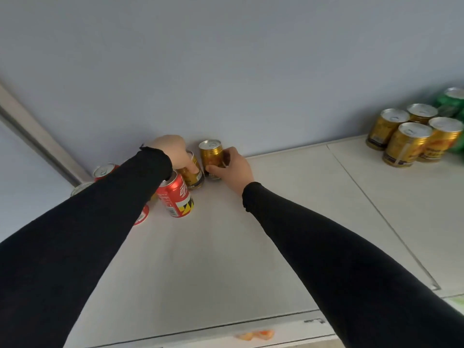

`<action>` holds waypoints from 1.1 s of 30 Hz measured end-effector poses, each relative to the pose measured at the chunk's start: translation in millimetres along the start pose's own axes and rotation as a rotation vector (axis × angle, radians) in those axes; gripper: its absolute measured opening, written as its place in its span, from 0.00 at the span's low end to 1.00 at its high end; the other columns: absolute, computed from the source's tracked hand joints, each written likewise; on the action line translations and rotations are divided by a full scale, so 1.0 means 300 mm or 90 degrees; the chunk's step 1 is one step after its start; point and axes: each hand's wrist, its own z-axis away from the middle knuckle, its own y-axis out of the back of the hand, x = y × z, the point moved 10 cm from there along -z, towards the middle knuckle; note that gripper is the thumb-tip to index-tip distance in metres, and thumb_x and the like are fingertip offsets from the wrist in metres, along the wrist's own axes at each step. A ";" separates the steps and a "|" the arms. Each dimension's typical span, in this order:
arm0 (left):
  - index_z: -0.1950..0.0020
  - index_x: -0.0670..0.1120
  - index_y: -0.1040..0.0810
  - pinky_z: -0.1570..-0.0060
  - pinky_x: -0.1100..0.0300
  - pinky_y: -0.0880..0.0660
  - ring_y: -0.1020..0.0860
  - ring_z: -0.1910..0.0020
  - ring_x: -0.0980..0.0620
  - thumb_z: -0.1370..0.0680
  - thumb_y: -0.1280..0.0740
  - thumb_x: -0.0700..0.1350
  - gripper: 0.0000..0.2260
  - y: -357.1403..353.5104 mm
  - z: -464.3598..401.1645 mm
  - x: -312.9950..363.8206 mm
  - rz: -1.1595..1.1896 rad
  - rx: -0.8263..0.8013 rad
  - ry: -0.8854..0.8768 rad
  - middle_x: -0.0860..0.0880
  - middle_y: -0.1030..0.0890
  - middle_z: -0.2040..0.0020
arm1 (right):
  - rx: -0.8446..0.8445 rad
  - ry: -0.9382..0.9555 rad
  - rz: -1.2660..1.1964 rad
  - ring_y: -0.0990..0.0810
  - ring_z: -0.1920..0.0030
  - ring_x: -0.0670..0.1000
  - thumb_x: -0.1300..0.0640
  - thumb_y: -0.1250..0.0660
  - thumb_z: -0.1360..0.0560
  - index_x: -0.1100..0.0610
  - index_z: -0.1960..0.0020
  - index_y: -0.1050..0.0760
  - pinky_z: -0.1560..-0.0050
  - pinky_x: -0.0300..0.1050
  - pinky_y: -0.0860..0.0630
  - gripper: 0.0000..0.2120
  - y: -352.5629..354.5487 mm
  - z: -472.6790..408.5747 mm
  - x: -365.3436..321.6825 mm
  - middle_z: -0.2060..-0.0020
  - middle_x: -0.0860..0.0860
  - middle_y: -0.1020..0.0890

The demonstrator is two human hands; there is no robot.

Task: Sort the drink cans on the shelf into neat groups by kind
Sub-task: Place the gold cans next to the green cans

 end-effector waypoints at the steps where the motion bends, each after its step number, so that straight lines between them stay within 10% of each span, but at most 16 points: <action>1: 0.40 0.44 0.22 0.52 0.51 0.21 0.21 0.53 0.45 0.29 0.25 0.59 0.26 0.022 0.013 0.038 -0.006 0.020 -0.027 0.46 0.19 0.52 | 0.017 -0.010 -0.014 0.21 0.46 0.50 0.46 0.24 0.29 0.56 0.34 0.30 0.46 0.45 0.23 0.30 0.058 0.030 0.014 0.44 0.49 0.20; 16: 0.42 0.54 0.23 0.61 0.60 0.30 0.23 0.51 0.53 0.34 0.21 0.58 0.24 0.062 0.319 1.037 0.255 0.078 -0.400 0.55 0.21 0.47 | 0.253 -0.060 -0.002 0.19 0.45 0.44 0.50 0.21 0.32 0.51 0.35 0.27 0.42 0.50 0.20 0.29 1.229 0.572 0.337 0.46 0.46 0.17; 33: 0.49 0.47 0.29 0.65 0.55 0.31 0.24 0.58 0.48 0.31 0.30 0.70 0.28 -0.053 0.319 1.700 0.118 0.207 -0.297 0.48 0.22 0.56 | 0.205 -0.048 0.140 0.22 0.37 0.53 0.48 0.26 0.28 0.49 0.27 0.36 0.37 0.53 0.24 0.33 1.641 0.553 0.619 0.35 0.48 0.22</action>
